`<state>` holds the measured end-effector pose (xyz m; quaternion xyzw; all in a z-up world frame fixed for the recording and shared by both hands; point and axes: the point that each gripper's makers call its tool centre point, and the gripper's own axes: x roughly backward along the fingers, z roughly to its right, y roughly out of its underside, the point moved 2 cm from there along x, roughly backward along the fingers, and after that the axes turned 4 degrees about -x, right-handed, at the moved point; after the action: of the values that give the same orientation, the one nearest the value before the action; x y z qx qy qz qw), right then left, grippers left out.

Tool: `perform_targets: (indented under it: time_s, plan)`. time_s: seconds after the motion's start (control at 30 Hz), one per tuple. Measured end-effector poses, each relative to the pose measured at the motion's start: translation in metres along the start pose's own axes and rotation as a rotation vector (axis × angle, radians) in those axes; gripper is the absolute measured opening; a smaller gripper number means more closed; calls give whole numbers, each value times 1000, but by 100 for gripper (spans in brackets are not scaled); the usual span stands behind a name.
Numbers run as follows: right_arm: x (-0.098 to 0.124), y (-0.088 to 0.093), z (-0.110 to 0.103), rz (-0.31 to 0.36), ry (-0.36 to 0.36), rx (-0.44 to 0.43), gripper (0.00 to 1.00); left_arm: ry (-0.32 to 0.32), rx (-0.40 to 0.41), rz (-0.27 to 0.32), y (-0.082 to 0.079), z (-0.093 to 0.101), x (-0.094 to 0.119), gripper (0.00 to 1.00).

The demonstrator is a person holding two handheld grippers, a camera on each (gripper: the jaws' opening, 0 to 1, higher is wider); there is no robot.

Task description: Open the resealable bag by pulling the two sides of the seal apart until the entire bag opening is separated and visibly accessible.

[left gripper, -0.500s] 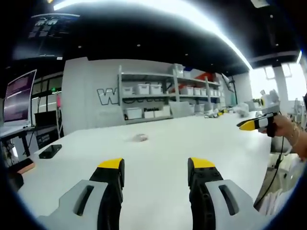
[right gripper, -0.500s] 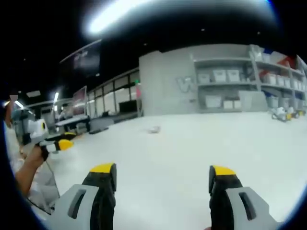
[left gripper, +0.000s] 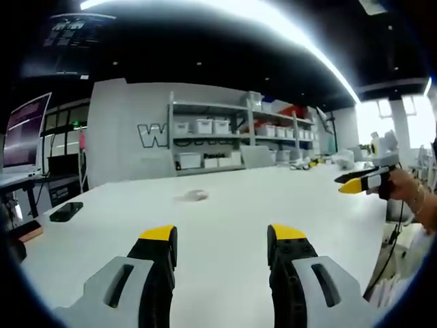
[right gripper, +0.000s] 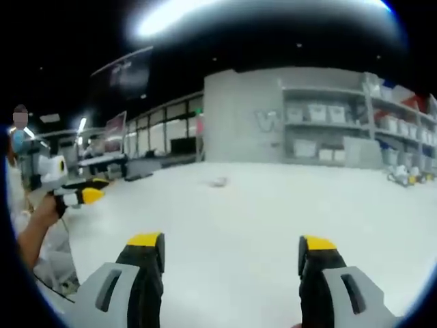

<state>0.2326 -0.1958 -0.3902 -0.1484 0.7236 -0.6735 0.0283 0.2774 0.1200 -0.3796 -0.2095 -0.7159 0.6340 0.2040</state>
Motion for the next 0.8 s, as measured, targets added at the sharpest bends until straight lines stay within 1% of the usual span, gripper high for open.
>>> perform_targets:
  time_s: [0.17,0.3,0.4,0.5,0.63,0.73,0.8]
  plan:
    - [-2,2,4,-2,14,-12,89,-10,2,-1,3,-4,5,53]
    - [-5,5,-6,-22,-22,-8,86,-41,15,8,5,-12,11,58]
    - [-7,7,-12,-30,-31,3,86,-41,28,16,5,-14,13,58]
    - [-7,8,-13,-30,-40,-5,86,-38,32,16,5,-14,15,59]
    - [-7,7,-11,-21,-40,-25,86,-57,37,21,4,-17,17,67]
    - [-6,8,-11,-19,-42,-33,86,-51,47,20,4,-17,17,68]
    - [-6,8,-11,-21,-40,-29,86,-43,64,2,7,-15,16,72]
